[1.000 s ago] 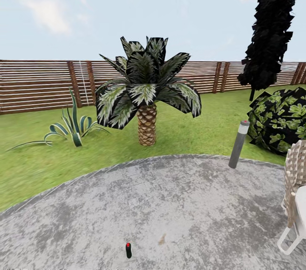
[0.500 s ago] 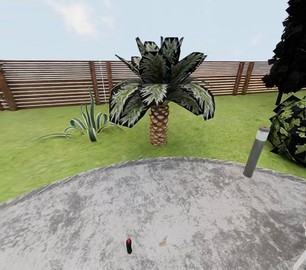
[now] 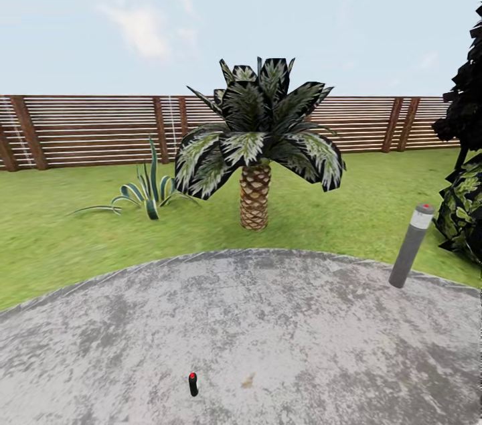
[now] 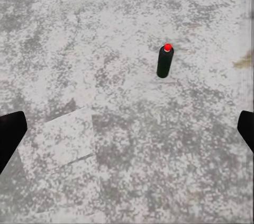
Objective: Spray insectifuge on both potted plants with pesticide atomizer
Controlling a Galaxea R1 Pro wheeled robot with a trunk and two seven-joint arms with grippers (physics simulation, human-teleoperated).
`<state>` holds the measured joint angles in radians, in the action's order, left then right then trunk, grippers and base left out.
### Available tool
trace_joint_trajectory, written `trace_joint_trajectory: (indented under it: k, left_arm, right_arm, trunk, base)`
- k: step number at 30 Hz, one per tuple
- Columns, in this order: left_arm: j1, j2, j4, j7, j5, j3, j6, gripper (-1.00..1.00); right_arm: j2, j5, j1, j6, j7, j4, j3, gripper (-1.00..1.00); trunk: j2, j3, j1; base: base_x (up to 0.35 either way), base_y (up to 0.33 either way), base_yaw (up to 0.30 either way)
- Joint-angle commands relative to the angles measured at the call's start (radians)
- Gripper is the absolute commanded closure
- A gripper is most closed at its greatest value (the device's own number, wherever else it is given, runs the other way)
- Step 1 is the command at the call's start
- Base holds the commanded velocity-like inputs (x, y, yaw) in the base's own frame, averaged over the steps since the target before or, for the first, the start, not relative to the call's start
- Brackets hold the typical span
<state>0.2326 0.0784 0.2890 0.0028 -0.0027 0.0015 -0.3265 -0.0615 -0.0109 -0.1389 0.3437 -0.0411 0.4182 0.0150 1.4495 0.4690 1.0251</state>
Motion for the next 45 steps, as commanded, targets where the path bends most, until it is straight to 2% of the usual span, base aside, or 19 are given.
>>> trace_joint_trajectory:
  k: [1, 26, 45]
  left_arm:
    - [0.001, 0.000, -0.001, 0.000, 0.000, 0.000, -0.003, -1.00]
    - [0.002, 0.001, -0.001, 0.000, 0.000, 0.000, -0.003, -1.00]
    - [0.001, 0.003, -0.001, 0.000, 0.000, 0.000, -0.003, -1.00]
  right_arm:
    - [0.000, -0.001, -0.001, 0.003, -0.002, -0.001, 0.000, -1.00]
    - [0.002, -0.001, -0.001, 0.003, -0.002, -0.002, 0.000, -1.00]
    - [0.002, -0.001, -0.001, 0.003, -0.002, -0.002, 0.000, -1.00]
  trunk:
    - [0.001, 0.001, 0.000]
    - [0.001, 0.001, 0.000]
    - [0.001, 0.001, 0.000]
  base:
    - [0.000, -0.282, 0.001]
    - [0.000, -0.282, 0.012]
    - [0.068, -0.302, 0.256]
